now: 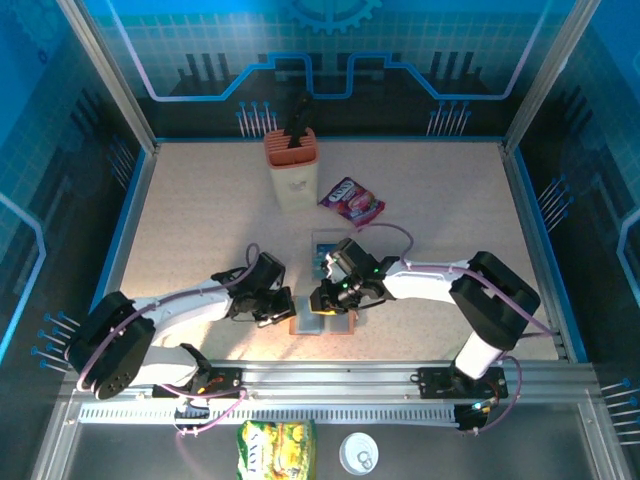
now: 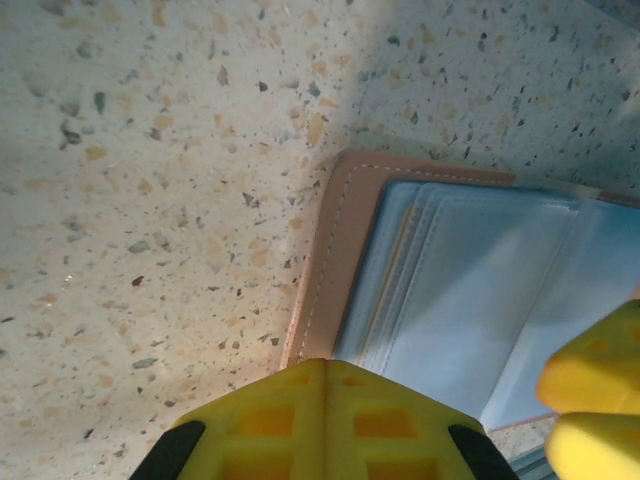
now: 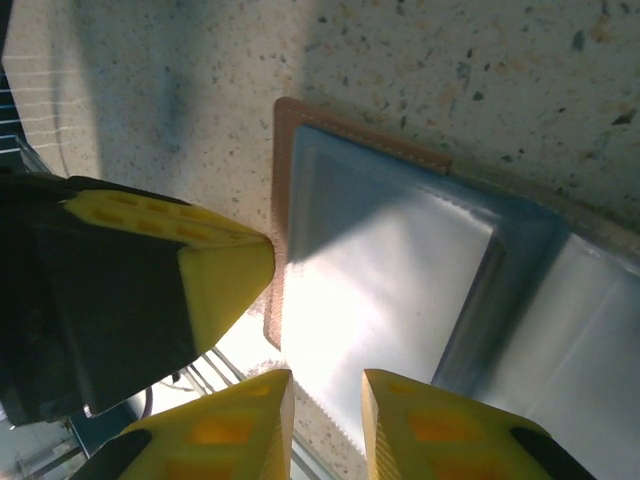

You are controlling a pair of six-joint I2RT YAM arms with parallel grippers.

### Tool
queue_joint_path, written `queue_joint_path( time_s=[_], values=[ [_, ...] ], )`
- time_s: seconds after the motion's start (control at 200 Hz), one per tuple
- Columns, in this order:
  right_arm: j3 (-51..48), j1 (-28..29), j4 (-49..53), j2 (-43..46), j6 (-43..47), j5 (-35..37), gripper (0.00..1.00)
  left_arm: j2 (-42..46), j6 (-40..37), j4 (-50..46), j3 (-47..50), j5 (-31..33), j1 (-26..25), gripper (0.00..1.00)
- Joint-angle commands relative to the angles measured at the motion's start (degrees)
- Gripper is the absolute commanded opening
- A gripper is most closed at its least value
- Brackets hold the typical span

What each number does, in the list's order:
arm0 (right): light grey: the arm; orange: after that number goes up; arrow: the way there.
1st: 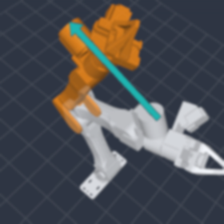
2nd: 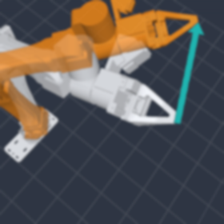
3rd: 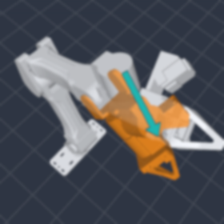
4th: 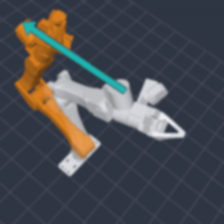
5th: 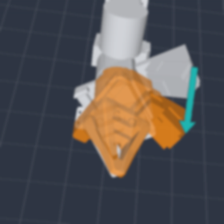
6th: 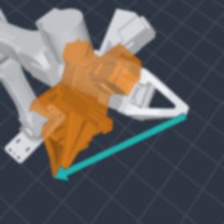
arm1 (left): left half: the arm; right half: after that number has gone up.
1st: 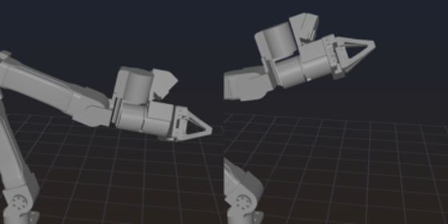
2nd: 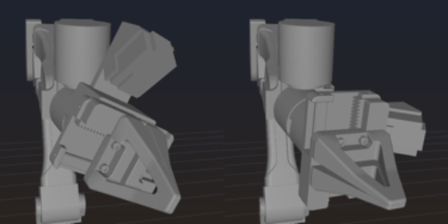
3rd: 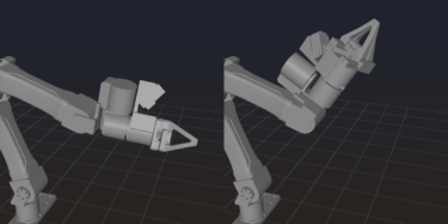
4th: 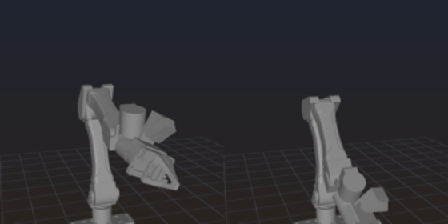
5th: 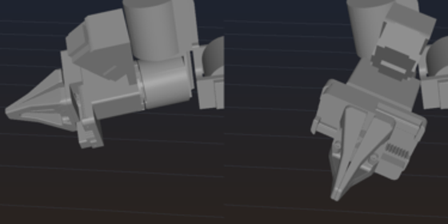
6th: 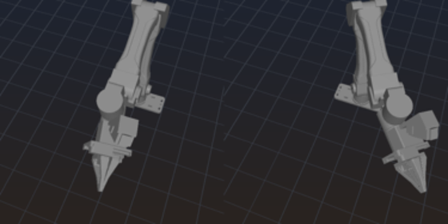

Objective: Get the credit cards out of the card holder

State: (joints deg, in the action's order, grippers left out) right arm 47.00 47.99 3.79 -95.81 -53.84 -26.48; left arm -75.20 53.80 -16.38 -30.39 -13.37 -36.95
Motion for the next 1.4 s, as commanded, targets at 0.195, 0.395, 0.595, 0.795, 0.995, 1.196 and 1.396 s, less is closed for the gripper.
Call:
queue_joint_path(
  time_s=[0.195, 0.395, 0.595, 0.795, 0.995, 1.196, 1.396],
  values=[
    [-0.2, 0.6, -2.3, -3.3, -0.6, -1.2, 0.24, -1.4, -0.3, 0.5, 2.4, -1.3, 0.3, 0.01],
    [-2.7, 0.2, -3.1, -1.9, -0.9, -0.2, 0.25, -2.7, -0.1, 0.6, 2.9, -1.4, 0.3, 0.01],
    [-5.7, -1.1, -5.8, 0.0, -1.7, -0.8, 0.24, -4.0, -0.1, -0.3, 2.8, -1.8, 0.3, 0.00],
    [-7.2, -2.0, -6.3, 1.0, -1.3, -1.5, 0.24, -3.4, -0.1, -1.6, 1.6, -1.5, 0.3, 0.00],
    [-8.5, -2.7, -7.3, 2.3, -1.0, -2.1, 0.24, -2.9, -1.0, -4.3, -0.4, -0.3, 0.3, 0.00],
    [-9.8, -3.2, -9.9, 2.8, -0.6, -3.5, 0.24, 3.4, -1.4, -8.3, -3.0, 2.1, 0.2, 0.03],
    [-10.2, -3.5, -11.6, 0.8, -0.5, -5.0, 0.24, 8.8, 1.1, -6.1, -3.5, 0.4, 0.2, 0.12]
  ],
)
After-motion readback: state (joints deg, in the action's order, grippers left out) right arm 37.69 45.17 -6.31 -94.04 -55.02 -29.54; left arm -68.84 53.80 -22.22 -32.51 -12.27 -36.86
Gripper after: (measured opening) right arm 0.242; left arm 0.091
